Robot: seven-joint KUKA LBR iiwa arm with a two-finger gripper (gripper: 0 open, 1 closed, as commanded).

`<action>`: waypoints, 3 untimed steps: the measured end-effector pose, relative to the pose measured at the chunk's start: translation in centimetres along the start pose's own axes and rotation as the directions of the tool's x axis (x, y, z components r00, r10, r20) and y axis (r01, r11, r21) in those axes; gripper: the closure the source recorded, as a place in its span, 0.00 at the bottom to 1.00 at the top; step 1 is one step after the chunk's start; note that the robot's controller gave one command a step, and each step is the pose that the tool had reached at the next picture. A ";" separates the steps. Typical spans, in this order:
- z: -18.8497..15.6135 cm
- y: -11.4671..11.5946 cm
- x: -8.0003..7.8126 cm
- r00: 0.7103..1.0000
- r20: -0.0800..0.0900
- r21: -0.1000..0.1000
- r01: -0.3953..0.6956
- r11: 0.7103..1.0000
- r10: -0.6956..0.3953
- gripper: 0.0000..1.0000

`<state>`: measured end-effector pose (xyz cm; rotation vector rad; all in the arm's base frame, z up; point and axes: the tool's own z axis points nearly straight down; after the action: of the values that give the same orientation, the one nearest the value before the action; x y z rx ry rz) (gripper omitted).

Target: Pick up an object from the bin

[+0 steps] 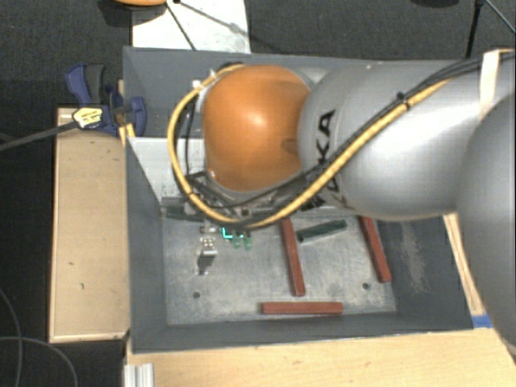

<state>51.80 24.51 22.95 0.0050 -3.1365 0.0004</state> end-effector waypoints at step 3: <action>3.3 -6.6 -0.1 0.998 -0.006 0.003 0.070 0.998 -0.070 0.00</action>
Offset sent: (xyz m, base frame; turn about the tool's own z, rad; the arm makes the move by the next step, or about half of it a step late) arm 0.0065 -0.1208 -0.1282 -0.1423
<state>51.89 17.94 19.61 0.1140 -3.1290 0.0056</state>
